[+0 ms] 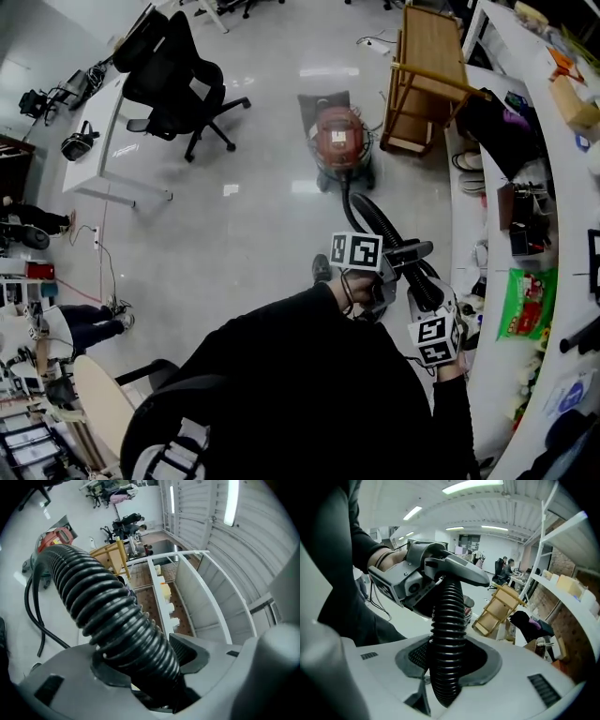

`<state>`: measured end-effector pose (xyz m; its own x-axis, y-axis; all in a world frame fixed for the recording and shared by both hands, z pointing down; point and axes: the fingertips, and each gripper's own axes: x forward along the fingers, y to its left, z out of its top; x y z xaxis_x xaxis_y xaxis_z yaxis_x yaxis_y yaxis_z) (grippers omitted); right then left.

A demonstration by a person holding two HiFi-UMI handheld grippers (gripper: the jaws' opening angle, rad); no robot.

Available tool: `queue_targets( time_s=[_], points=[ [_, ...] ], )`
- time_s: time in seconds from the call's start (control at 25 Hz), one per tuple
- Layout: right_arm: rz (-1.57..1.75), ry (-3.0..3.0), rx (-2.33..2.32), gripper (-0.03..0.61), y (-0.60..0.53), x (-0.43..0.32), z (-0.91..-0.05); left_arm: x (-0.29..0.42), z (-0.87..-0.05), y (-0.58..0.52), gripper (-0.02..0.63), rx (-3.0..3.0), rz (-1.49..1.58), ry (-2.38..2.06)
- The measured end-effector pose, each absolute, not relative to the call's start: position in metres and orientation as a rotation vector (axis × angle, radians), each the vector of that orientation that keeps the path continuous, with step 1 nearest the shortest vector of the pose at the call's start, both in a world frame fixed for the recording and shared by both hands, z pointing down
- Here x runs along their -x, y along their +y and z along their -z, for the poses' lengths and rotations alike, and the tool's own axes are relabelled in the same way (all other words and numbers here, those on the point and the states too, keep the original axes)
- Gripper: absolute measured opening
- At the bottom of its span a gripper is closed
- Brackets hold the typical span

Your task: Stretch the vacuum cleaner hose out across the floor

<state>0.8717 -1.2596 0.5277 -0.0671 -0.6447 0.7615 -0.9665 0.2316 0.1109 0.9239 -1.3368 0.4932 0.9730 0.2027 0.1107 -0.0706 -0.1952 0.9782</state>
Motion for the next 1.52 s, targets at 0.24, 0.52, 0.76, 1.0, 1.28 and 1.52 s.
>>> queue_targets(
  time_s=[0.24,0.52,0.76,1.0,1.28,1.52],
  points=[
    [-0.866,-2.138,-1.611,0.187,-1.208,-0.839,-0.516,-0.93,-0.468,-1.269,0.235,-1.957,-0.359,0.33],
    [-1.172,-2.197,-1.929,0.291,-1.115,-0.833,-0.491,-0.871,-0.481,-1.192,0.236,-2.05,-0.551,0.616],
    [-0.914,-1.985,-2.264,0.288,-1.1,-0.831,-0.445,-0.805,-0.503,-1.146,0.235,-2.219,-0.634,0.791],
    [-0.823,-2.097,-2.195,0.289,-1.112,-0.764,-0.419,-0.753,-0.5,-1.096,0.235,-2.267,-0.77,1.014],
    [-0.609,-2.154,-1.997,0.288,-1.095,-0.76,-0.417,-0.69,-0.511,-1.039,0.236,-2.273,-1.068,1.21],
    [-0.236,-2.054,-1.444,0.29,-1.038,-0.736,-0.469,-0.649,-0.517,-0.963,0.236,-2.217,-1.252,1.259]
  ],
)
